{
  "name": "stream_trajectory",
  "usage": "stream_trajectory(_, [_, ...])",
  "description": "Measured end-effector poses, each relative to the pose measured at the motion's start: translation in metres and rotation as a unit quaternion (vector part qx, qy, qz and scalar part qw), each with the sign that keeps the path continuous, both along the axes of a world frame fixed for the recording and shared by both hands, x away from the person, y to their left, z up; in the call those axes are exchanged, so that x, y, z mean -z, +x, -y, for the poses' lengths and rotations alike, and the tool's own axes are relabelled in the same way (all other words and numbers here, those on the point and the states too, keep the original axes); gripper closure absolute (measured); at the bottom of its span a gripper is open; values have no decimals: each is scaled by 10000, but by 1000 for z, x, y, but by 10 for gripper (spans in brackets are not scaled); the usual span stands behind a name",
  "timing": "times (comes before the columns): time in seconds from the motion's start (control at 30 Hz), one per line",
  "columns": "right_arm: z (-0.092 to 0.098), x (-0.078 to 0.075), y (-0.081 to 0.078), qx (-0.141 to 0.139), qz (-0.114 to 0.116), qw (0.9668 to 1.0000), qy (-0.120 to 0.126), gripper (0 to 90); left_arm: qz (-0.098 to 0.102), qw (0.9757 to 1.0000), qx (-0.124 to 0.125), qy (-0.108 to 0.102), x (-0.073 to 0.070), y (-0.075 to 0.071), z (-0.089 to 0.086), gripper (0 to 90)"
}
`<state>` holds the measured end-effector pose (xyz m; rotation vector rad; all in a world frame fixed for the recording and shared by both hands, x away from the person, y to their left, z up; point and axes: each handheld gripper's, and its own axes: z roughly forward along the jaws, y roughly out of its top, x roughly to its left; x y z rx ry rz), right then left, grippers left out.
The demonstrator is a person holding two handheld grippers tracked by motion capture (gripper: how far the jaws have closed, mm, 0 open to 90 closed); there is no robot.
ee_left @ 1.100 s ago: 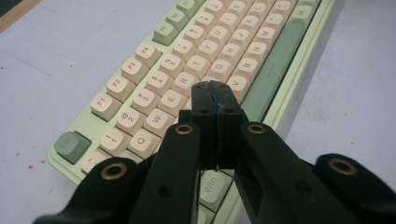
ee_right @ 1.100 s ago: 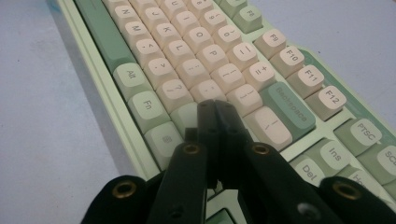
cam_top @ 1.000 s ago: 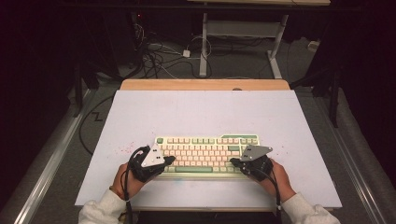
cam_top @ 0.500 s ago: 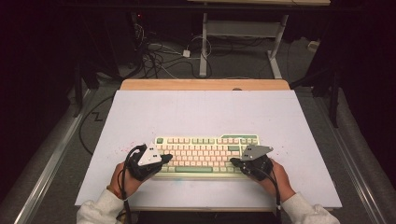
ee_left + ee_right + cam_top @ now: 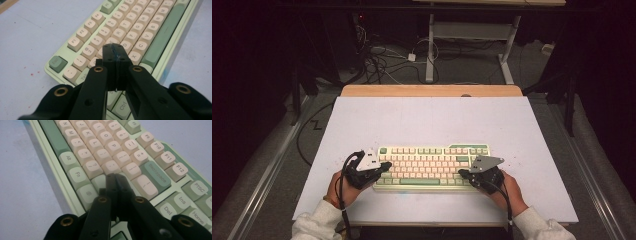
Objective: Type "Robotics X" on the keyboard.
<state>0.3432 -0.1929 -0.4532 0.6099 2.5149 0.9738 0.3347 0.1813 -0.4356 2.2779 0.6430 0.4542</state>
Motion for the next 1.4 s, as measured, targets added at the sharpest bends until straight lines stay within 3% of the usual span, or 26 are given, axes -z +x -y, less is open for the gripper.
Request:
stream_trajectory(0.6, [-1, 0, -1, 14, 47, 10000, -24, 900, -151, 9996, 188, 139, 11, 13, 25, 873])
stream_trajectory(1.4, [-1, 0, -1, 4, 52, 10000, -38, 900, -216, 9995, 176, 178, 17, 18, 29, 873])
